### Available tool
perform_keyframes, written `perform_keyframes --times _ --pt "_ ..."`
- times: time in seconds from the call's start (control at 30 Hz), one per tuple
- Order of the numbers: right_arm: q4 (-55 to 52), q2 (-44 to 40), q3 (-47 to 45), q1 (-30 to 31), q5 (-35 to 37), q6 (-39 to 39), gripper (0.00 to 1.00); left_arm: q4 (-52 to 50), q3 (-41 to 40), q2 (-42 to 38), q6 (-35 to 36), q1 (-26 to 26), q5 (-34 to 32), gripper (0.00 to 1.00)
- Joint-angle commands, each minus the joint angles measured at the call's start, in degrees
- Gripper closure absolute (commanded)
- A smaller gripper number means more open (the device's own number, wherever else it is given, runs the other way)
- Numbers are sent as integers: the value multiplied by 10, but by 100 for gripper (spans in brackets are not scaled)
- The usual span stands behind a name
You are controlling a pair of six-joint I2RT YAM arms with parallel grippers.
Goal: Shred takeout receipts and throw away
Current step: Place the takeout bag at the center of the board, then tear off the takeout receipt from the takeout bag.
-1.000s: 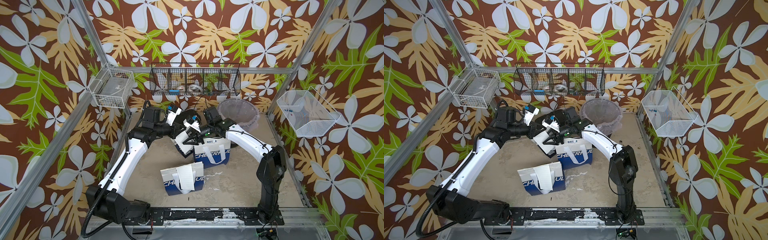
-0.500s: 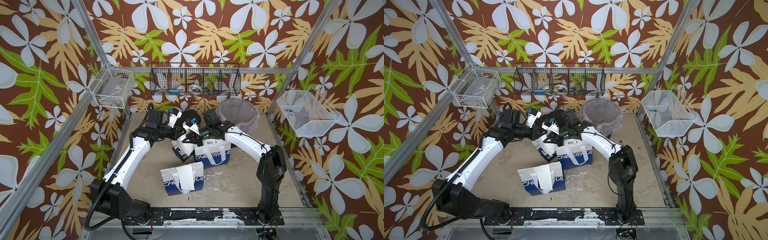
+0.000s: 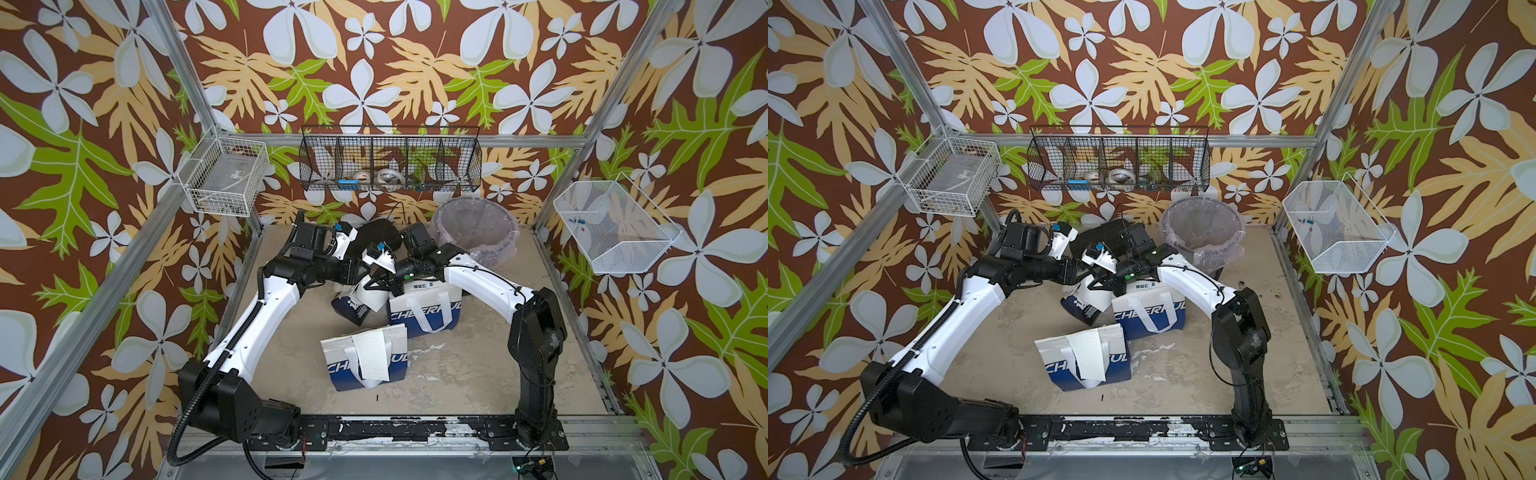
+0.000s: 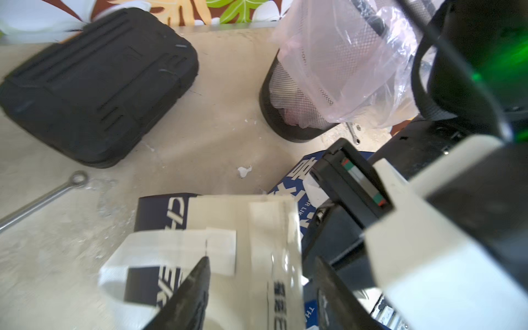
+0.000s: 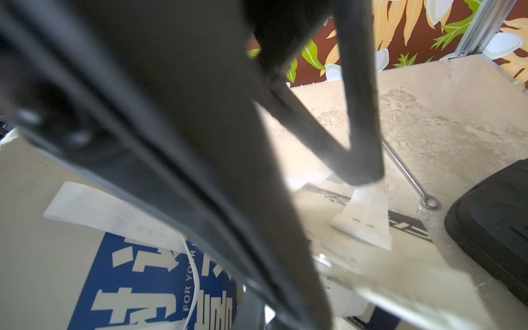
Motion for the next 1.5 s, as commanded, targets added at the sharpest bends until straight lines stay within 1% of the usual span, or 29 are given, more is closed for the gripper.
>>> perform_keyframes --times 0.0,0.1,0.23,0.37,0.47,0.53,0.63,0.73,0.83,0.87,1.03,1.07,1.1,1.13,1.23,1.27,1.37,1.47 --pt "-20 6 6 -2 16 -6 100 -46 11 -11 18 1 -52 40" --pt "-15 6 12 -6 15 12 100 -78 -4 -32 36 1 -87 32" --pt "-17 11 26 -10 0 27 100 -72 -31 -72 61 1 -97 24" --pt "-15 11 25 -10 -9 32 100 -54 -41 -80 86 1 -124 23" --pt "-25 16 28 -10 -7 27 100 -54 -49 -65 92 1 -130 27" --pt "-27 16 28 -10 -8 26 100 -46 -58 -60 93 1 -131 31" --pt "-27 15 26 -11 -6 26 100 -54 -48 -54 96 1 -159 45" --pt "-31 16 30 -12 -7 23 100 -51 -51 -66 101 1 -165 51" --pt "-31 16 31 -13 -12 21 100 -46 -54 -63 105 1 -174 61" --pt "-32 15 30 -12 -11 20 100 -47 -51 -58 106 0 -172 62" --pt "-37 12 27 -14 -13 15 100 -38 -40 -47 119 1 -147 65" --pt "-38 12 28 -14 -15 14 100 -35 -38 -46 122 1 -139 65" --pt "-40 12 30 -14 -19 12 100 -32 -34 -43 126 1 -137 62" --pt "-43 12 31 -15 -21 10 100 -29 -31 -41 131 1 -142 60" --pt "-54 10 31 -14 -25 -1 100 -24 -26 -37 152 0 -164 60" --pt "-57 10 32 -14 -28 -4 100 -22 -26 -37 160 1 -165 60" --pt "-68 11 32 -15 -33 -16 100 -20 -29 -33 186 0 -140 60" --pt "-79 13 36 -15 -29 -23 100 -23 -31 -32 213 -2 -158 61"
